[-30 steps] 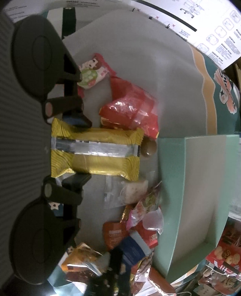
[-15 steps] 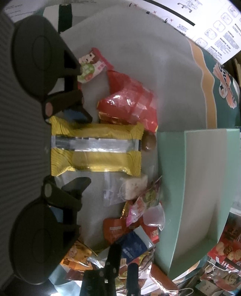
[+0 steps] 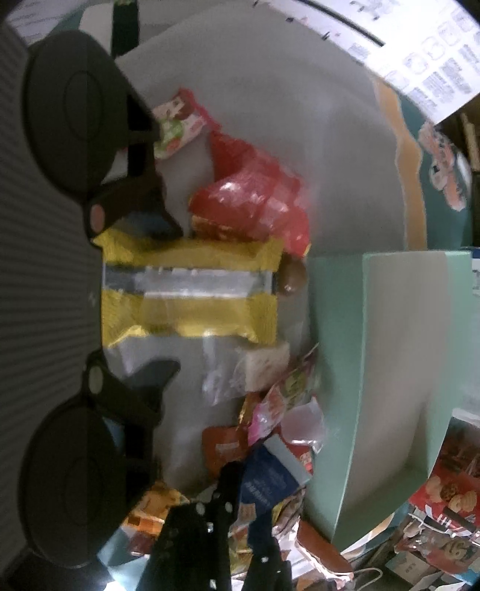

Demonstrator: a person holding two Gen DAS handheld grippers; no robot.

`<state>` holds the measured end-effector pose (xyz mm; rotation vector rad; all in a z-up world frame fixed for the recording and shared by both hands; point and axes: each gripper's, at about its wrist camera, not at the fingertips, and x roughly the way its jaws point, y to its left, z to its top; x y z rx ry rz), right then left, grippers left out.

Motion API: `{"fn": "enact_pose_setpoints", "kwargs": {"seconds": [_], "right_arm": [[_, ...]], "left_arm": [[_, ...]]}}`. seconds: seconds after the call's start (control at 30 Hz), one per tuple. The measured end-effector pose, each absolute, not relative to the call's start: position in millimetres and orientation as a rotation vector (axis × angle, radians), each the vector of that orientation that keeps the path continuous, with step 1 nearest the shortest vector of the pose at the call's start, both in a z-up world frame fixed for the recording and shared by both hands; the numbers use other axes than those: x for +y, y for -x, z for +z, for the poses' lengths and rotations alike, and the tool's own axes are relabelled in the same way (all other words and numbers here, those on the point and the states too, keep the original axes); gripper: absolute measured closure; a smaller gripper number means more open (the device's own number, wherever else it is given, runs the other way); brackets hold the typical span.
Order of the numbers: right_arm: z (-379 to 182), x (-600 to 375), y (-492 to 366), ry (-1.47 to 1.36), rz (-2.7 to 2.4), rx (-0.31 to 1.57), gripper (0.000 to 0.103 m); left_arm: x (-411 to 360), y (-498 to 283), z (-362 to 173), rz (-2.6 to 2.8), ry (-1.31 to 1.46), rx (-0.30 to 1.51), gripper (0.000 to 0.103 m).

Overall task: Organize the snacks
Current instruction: 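Grasp the yellow wafer bar with the left tool while the right tool grasps the blue biscuit packet, then carry both packets into the green tray and open both tools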

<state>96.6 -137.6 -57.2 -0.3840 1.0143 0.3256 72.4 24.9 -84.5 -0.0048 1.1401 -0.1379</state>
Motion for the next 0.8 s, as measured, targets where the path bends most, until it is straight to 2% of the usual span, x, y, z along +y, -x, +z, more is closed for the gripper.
{"fn": "enact_pose_setpoints", "kwargs": {"seconds": [0.27,0.53,0.8], "right_arm": [[-36,-155,-93,0.225,0.325,1.017,0.069],[-9,-178,-94,0.079,0.34,0.979,0.069],[17,-205,-161,-0.13,0.288,0.941,0.069]], "left_arm": [[37,-64,-71,-0.151,0.087,1.132,0.053],[37,-55,-27,-0.196,0.092,1.06,0.053],[27,-133,18,-0.186,0.037,0.957,0.052]]}}
